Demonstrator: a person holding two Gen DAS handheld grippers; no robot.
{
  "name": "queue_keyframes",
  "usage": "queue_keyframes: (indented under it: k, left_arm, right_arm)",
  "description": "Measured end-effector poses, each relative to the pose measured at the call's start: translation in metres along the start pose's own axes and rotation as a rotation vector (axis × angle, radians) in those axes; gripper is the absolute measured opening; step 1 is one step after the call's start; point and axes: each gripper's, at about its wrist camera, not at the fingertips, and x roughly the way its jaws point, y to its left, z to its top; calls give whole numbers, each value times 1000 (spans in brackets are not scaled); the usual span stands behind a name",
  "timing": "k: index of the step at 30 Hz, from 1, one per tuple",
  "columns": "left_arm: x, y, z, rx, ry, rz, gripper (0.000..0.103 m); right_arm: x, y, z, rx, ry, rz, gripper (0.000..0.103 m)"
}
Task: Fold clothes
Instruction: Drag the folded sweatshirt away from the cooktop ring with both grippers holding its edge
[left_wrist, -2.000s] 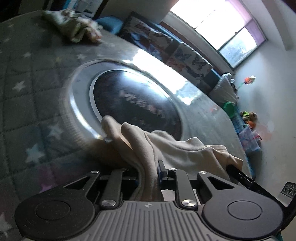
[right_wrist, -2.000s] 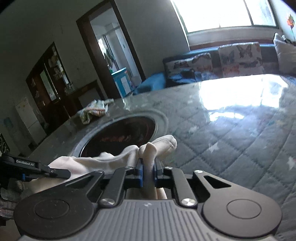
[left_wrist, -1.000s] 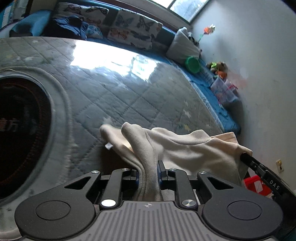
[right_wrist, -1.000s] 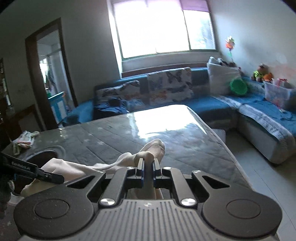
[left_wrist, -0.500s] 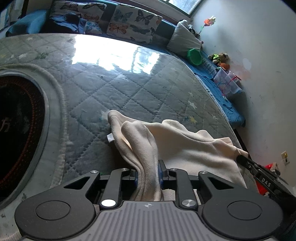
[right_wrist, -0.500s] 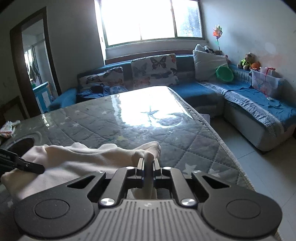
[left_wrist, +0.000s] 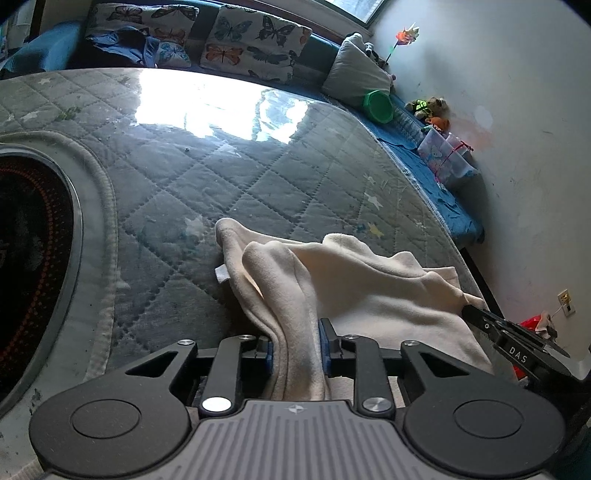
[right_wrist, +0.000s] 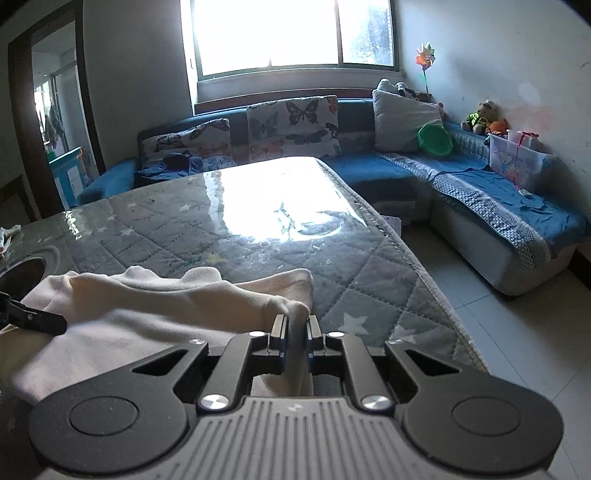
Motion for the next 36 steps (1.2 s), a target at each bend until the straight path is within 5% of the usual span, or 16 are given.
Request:
queue_keyframes:
  k: [9, 13, 16, 20, 36]
  left_arm:
    - [7, -8, 3, 10, -4, 0, 23]
    - [7, -5, 4, 4, 1, -4, 25]
    - [8, -7, 4, 16, -1, 0, 24]
    - [9, -10, 6, 29, -4, 8, 22]
    - [40, -44, 28, 89, -12, 13, 24]
  right_arm:
    - [7, -4, 2, 23, 25, 14, 10]
    - [9, -10, 2, 37, 24, 49, 29]
    - [13, -15, 0, 71, 38, 74, 30]
    - [13, -12, 1, 76, 35, 96, 9]
    - [9, -13, 38, -6, -72, -80, 8]
